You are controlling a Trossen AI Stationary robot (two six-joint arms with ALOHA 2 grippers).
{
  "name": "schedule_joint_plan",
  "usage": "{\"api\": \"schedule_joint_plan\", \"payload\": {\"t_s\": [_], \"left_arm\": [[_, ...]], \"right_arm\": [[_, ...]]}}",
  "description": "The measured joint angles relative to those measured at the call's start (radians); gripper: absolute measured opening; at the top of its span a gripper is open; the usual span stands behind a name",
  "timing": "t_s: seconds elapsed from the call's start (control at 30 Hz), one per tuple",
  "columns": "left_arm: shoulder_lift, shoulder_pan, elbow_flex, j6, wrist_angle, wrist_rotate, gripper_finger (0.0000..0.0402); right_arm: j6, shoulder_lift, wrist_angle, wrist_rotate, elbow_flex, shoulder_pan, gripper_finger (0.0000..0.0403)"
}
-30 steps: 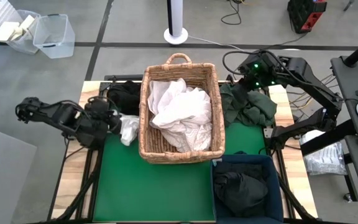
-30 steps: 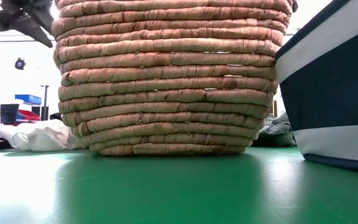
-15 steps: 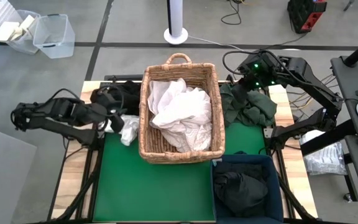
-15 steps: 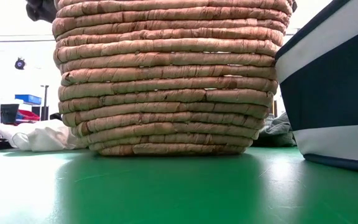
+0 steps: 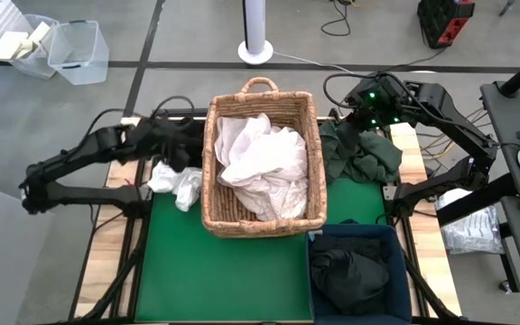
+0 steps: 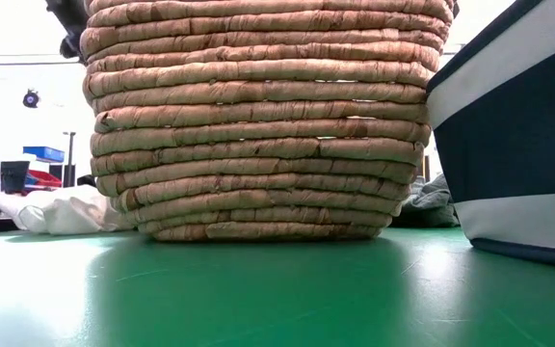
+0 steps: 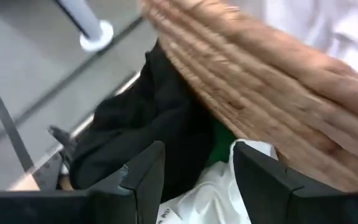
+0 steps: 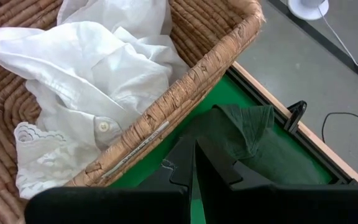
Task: Sort clothes
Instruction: Put the black sweater into the laundry organizer
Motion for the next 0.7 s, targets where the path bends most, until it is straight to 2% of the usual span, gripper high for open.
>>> {"api": "schedule_joint_plan", "payload": {"t_s": [0.17, 0.27, 0.47, 0.7], "left_arm": [[0.064, 0.235, 0.007, -0.041, 0.007, 0.209, 0.0169], [0.111, 0.343, 0.007, -0.043, 0.007, 0.281, 0.0169], [0.22, 0.461, 0.007, -0.086, 0.005, 0.294, 0.0169], [0.364, 0.51, 0.007, -0.104, -0.008, 0.267, 0.0169]], "right_arm": [[-0.002, 0.0, 0.0, 0.0, 0.0, 0.0, 0.0009], [-0.002, 0.0, 0.0, 0.0, 0.0, 0.0, 0.0009], [0.01, 0.0, 0.001, 0.0, 0.0, 0.0, 0.0009], [0.03, 0.0, 0.002, 0.0, 0.0, 0.0, 0.0009]]}}
